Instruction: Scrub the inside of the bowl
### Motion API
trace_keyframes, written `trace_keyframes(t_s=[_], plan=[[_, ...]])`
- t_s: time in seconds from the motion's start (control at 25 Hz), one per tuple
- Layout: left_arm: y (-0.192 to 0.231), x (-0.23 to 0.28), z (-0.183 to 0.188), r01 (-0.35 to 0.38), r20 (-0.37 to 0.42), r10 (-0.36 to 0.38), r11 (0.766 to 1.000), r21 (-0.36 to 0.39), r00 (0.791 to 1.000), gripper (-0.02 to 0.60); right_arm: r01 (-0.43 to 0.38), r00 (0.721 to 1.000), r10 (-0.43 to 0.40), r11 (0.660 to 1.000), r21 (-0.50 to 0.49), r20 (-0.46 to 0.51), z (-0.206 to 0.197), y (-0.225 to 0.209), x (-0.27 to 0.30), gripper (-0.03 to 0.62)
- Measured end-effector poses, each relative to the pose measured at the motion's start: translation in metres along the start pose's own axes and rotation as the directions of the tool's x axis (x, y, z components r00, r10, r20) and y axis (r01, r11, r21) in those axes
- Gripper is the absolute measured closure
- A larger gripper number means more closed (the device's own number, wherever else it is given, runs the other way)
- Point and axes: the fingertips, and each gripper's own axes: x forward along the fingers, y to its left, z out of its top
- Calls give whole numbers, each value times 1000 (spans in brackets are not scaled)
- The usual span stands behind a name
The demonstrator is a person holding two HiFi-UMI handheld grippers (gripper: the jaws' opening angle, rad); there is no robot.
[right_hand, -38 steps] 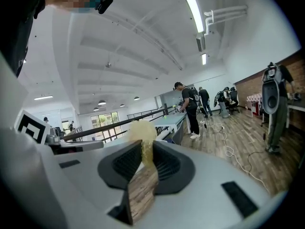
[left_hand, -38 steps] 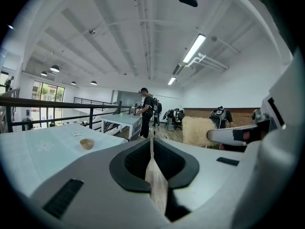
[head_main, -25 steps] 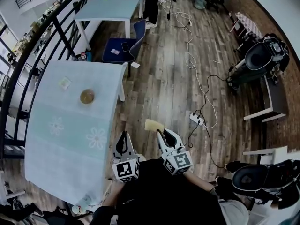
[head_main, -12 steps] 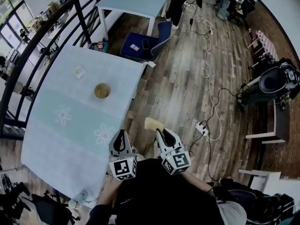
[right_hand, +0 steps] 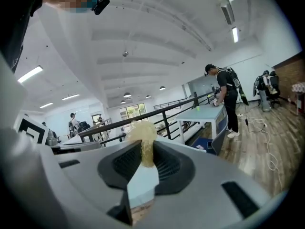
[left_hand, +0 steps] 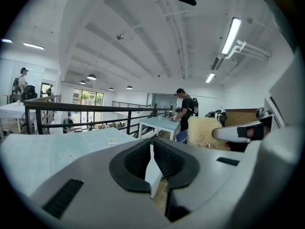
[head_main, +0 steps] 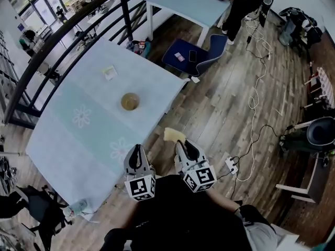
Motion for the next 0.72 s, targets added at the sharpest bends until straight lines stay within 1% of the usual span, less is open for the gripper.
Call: trace_keyframes(t_s=[0.16,0.36,0.52,0.72], plan=[[-19,25,4,-101,20,102,995,-21,995,551,-92,996,92,996,-16,4,20,-35,24,516],[-48,44,7,-220,42,224,972,-80,974,551,-185,983,184,983,-16,-22,33,-75,47,516],[-65,53,8,-276,41,280,957,-95,959,551,-252,967,251,967,-24,-38,41,-92,59,516],[-67,56,13,-337,33,341,937,-96,940,551,-323,945,322,946,-21,-57,47,-93,75,516]])
